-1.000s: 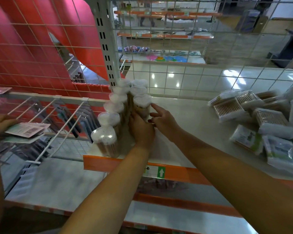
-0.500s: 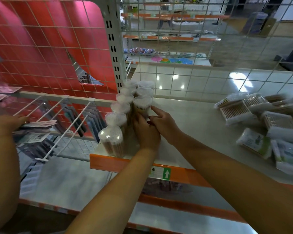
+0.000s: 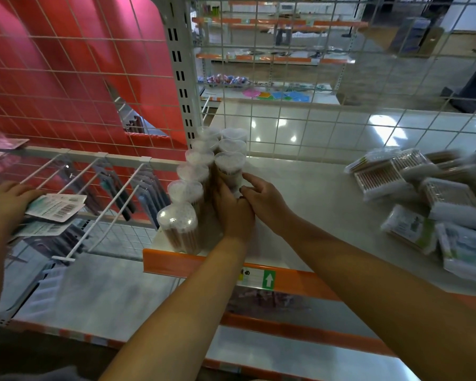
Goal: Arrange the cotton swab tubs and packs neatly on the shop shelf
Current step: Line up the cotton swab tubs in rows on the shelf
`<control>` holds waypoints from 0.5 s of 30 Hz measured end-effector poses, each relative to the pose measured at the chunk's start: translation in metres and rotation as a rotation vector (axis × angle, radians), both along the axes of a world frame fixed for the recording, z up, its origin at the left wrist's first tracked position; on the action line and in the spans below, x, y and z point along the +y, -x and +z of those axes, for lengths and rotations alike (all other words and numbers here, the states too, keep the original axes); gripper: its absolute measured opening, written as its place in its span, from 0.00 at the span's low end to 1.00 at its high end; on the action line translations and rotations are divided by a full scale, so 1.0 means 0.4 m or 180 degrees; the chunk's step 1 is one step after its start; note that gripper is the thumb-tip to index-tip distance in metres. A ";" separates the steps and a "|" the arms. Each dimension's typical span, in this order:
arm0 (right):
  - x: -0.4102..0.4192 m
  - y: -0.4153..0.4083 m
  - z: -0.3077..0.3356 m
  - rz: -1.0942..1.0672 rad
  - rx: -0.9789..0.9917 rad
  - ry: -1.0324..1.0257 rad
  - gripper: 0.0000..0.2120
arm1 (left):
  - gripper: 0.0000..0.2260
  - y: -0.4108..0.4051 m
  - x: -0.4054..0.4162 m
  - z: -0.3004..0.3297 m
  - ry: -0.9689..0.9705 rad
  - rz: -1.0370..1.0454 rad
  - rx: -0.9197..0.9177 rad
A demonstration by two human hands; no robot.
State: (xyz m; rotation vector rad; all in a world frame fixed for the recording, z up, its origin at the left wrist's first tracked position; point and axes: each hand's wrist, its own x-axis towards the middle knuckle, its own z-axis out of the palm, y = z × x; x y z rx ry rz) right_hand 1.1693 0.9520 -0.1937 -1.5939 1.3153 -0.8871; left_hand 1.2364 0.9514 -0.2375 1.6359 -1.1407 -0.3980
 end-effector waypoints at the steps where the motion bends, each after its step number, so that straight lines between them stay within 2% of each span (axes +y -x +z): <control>1: 0.000 0.002 -0.002 -0.0039 0.0036 -0.0001 0.21 | 0.28 0.003 0.006 0.005 -0.0038 0.0059 0.0060; 3: 0.001 0.005 -0.006 -0.0115 0.0085 0.0003 0.21 | 0.23 0.013 0.021 0.023 -0.0095 0.0065 0.0317; 6: 0.001 0.013 -0.008 -0.0219 0.0321 0.0140 0.21 | 0.25 0.031 0.046 0.037 -0.0082 -0.0042 0.0595; 10: 0.004 0.039 0.000 -0.0299 0.0617 0.0357 0.21 | 0.27 0.052 0.062 0.044 -0.0102 -0.0119 0.0620; 15: 0.011 0.099 0.015 -0.0387 0.0775 0.0618 0.20 | 0.19 0.101 0.074 0.051 0.0253 -0.0284 0.0423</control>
